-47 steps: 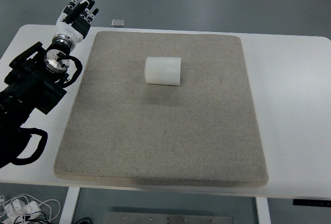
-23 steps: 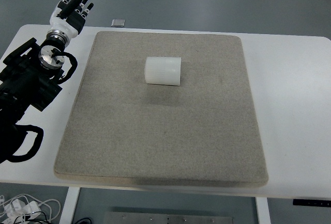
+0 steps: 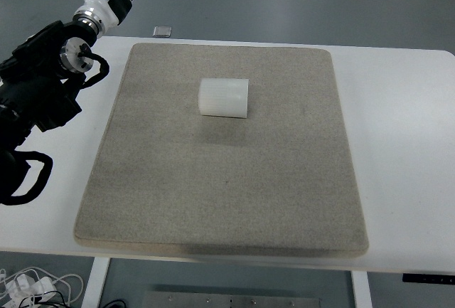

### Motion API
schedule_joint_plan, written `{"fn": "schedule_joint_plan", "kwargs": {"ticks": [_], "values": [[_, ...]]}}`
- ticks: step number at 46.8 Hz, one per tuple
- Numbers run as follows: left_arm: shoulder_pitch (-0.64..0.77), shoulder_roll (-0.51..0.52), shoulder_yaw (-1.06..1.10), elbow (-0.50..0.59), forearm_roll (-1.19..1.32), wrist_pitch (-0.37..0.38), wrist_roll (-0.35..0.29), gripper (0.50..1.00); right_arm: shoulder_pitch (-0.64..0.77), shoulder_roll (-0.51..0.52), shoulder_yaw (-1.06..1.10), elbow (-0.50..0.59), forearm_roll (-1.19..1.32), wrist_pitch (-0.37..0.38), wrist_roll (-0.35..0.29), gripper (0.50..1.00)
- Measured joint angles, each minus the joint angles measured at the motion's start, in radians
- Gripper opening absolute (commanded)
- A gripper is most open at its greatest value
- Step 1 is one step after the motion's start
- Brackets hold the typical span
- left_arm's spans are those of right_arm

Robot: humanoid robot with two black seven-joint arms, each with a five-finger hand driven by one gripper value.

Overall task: Flip white cup upright
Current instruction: 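Raise the left hand and begin swinging it toward the white cup, then reach the left hand over the sideways white cup, fingers pointing down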

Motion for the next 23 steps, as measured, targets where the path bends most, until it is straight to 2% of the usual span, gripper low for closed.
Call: {"fn": "schedule_joint_plan", "kwargs": {"ticks": [15, 23], "values": [[-0.055, -0.014, 0.246, -0.079, 0.194, 0.01, -0.008, 0.996, 0.0, 0.0, 0.0, 0.0, 0.0, 0.0, 0.0, 0.952], [-0.089, -0.013, 0.277, -0.149, 0.375, 0.014, -0.01, 0.996, 0.0, 0.0, 0.0, 0.0, 0.0, 0.0, 0.0, 0.952]]}}
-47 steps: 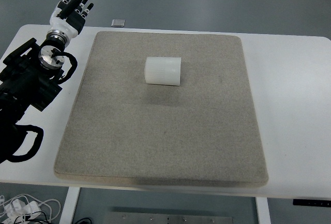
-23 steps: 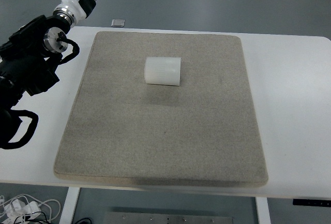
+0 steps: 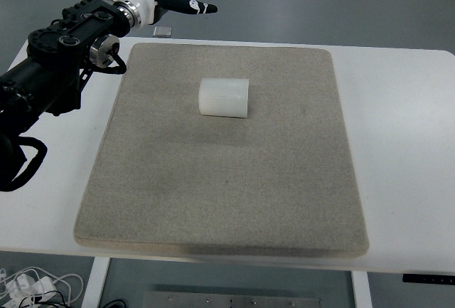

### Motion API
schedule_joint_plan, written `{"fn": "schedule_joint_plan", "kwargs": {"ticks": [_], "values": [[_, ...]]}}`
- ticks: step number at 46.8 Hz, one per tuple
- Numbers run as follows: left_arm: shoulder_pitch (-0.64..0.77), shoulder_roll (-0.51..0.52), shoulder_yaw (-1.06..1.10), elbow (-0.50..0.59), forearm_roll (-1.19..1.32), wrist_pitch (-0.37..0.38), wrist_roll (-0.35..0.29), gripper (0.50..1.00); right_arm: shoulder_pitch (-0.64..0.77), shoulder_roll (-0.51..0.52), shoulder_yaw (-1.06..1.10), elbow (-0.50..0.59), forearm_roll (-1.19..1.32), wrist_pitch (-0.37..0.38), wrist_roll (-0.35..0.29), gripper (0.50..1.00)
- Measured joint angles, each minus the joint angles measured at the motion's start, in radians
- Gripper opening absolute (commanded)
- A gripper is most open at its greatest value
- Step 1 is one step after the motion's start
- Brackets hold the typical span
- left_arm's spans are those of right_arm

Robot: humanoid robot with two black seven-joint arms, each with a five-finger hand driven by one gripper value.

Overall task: Flip white cup upright
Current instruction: 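Reach the left hand over the sideways white cup, fingers pointing down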

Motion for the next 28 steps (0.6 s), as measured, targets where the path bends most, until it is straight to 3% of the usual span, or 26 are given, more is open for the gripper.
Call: {"fn": "schedule_joint_plan", "kwargs": {"ticks": [14, 28], "values": [[-0.046, 0.003, 0.06, -0.073, 0.358, -0.018, 0.014, 0.996, 0.0, 0.0, 0.0, 0.0, 0.0, 0.0, 0.0, 0.952], [-0.103, 0.005, 0.264, -0.135, 0.402, -0.05, 0.038, 0.945, 0.0, 0.0, 0.0, 0.0, 0.0, 0.0, 0.0, 0.952]]}}
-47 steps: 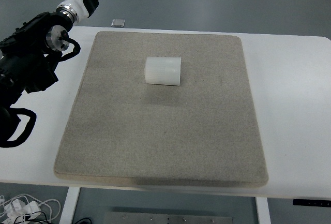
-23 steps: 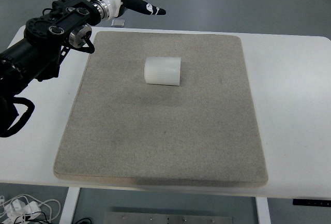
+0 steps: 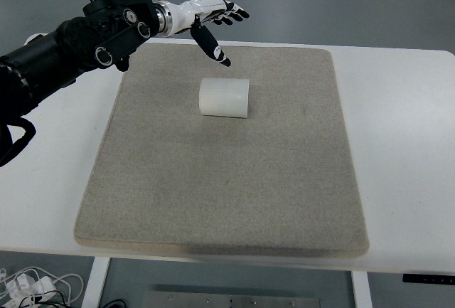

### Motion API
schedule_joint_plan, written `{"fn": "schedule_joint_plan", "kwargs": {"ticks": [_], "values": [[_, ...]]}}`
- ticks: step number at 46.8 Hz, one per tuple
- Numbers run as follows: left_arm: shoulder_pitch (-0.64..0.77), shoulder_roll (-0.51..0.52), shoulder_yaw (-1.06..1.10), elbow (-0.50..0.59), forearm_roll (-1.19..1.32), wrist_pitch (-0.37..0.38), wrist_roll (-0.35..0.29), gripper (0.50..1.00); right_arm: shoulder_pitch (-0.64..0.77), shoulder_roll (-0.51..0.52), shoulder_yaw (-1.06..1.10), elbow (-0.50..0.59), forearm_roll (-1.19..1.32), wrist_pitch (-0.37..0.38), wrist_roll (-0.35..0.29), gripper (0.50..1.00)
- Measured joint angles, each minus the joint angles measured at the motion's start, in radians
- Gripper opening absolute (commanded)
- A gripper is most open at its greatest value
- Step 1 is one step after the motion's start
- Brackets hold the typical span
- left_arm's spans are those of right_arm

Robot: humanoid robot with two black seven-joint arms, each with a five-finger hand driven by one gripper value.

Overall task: Flip white cup upright
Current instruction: 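Reach the left hand over the sideways white cup, fingers pointing down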

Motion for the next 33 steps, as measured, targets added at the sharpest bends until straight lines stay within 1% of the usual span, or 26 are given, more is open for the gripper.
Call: {"fn": "schedule_joint_plan", "kwargs": {"ticks": [7, 12, 16, 19, 26, 33], "values": [[-0.012, 0.001, 0.005, -0.018, 0.003, -0.061, 0.043, 0.949, 0.0, 0.0, 0.0, 0.0, 0.0, 0.0, 0.0, 0.952], [-0.02, 0.0, 0.004, -0.029, -0.001, -0.088, 0.076, 0.947, 0.0, 0.0, 0.0, 0.0, 0.0, 0.0, 0.0, 0.952], [-0.024, 0.0, -0.006, -0.051, -0.008, -0.108, 0.089, 0.947, 0.0, 0.0, 0.0, 0.0, 0.0, 0.0, 0.0, 0.952], [-0.024, 0.0, -0.007, -0.075, -0.012, -0.111, 0.101, 0.947, 0.0, 0.0, 0.0, 0.0, 0.0, 0.0, 0.0, 0.952], [-0.023, 0.006, -0.007, -0.13, -0.012, -0.108, 0.152, 0.947, 0.0, 0.0, 0.0, 0.0, 0.0, 0.0, 0.0, 0.952], [-0.023, 0.007, 0.003, -0.141, -0.012, -0.105, 0.176, 0.947, 0.0, 0.0, 0.0, 0.0, 0.0, 0.0, 0.0, 0.952]]}}
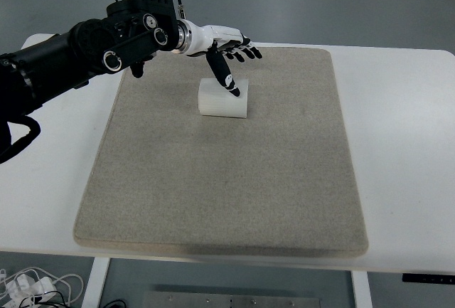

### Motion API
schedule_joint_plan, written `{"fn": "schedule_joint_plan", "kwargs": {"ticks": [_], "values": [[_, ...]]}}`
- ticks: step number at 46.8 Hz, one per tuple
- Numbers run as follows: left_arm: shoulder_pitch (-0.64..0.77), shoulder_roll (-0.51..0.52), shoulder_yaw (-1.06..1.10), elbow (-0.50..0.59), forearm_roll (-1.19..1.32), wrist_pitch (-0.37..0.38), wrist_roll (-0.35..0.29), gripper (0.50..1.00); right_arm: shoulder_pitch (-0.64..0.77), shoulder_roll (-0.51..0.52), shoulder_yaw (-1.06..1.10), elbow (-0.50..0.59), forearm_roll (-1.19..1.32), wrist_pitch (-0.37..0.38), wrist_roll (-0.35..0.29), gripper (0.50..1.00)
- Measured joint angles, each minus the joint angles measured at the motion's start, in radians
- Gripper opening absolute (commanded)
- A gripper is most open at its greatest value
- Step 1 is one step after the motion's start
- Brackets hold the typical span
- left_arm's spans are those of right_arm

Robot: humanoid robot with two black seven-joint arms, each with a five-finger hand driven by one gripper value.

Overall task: Flip white cup upright
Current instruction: 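Reach the left hand over the sideways white cup, fingers pointing down, then close the left hand fingers around the cup's body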

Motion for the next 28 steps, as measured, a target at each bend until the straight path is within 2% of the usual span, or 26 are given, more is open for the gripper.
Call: {"fn": "schedule_joint_plan", "kwargs": {"ticks": [28], "values": [[0.027, -0.01, 0.018, 0.004, 0.013, 0.003, 0.038, 0.943, 0.0, 0.0, 0.0, 0.0, 0.0, 0.0, 0.0, 0.952]]}}
